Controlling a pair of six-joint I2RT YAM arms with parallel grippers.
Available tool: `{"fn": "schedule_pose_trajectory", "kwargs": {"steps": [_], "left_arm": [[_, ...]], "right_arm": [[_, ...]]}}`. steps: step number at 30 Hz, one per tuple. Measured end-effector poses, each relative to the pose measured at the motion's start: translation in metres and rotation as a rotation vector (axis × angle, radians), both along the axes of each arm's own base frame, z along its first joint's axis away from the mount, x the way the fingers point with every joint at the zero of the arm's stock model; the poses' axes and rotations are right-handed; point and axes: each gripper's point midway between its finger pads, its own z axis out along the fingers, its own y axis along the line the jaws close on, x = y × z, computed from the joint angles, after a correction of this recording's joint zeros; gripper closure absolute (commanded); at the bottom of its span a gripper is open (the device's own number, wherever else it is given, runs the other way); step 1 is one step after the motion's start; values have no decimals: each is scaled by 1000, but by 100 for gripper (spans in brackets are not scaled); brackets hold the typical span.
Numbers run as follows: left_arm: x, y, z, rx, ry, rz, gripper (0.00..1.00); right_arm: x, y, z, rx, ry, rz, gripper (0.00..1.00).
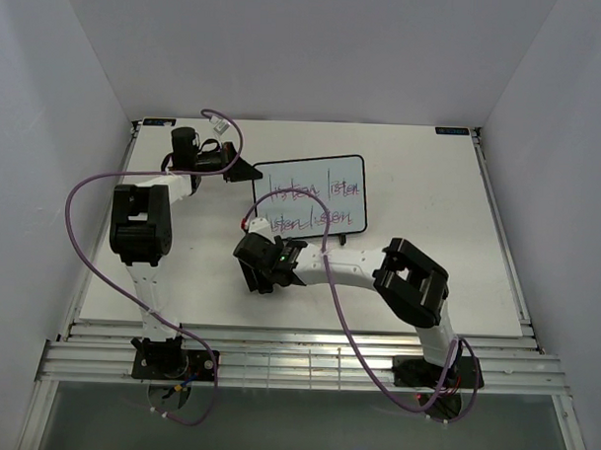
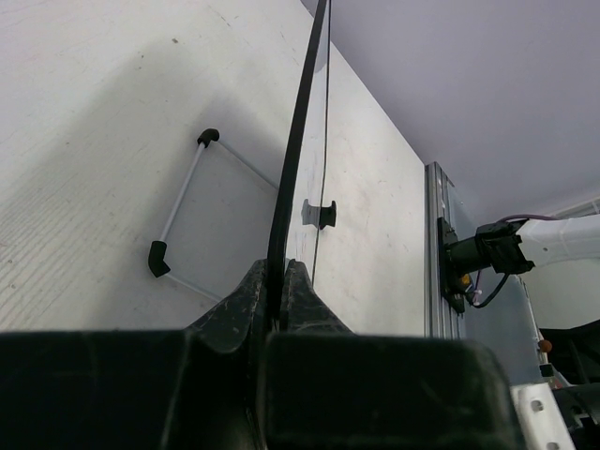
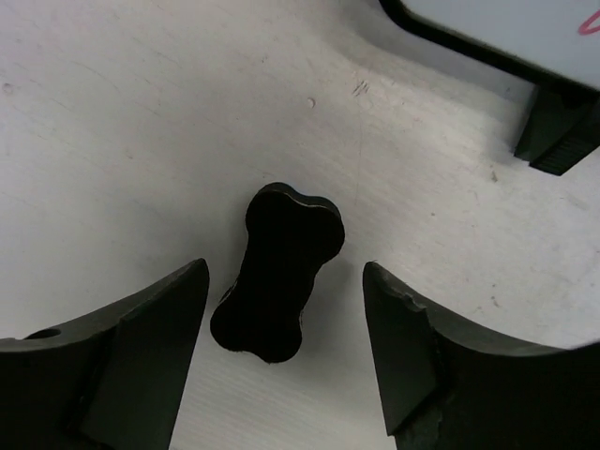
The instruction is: Erase the whiteboard
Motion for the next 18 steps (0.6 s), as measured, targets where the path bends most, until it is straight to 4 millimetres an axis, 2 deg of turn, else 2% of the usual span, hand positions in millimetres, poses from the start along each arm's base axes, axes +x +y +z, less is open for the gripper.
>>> {"fn": "schedule_pose_trajectory", "kwargs": {"steps": [3,4,7,13,18], "left_arm": [[0,0,0,0,-3,1,100],[-1,0,-1,1,-3,1,100],[-1,0,0,1,-7,2,100],[-1,0,-1,0,-7,3,100],[-2,0,0,-1,-6,3,100]], "right_arm": [[-3,-2,-15,-34,12,-5,35],[-5,-2,-20,-46,16,-3,40],[-6,-2,-22,-49,15,-5,46],[-7,-1,-22,-45,15,-10,42],[-5,-2,-21,-50,4,-20,42]]}}
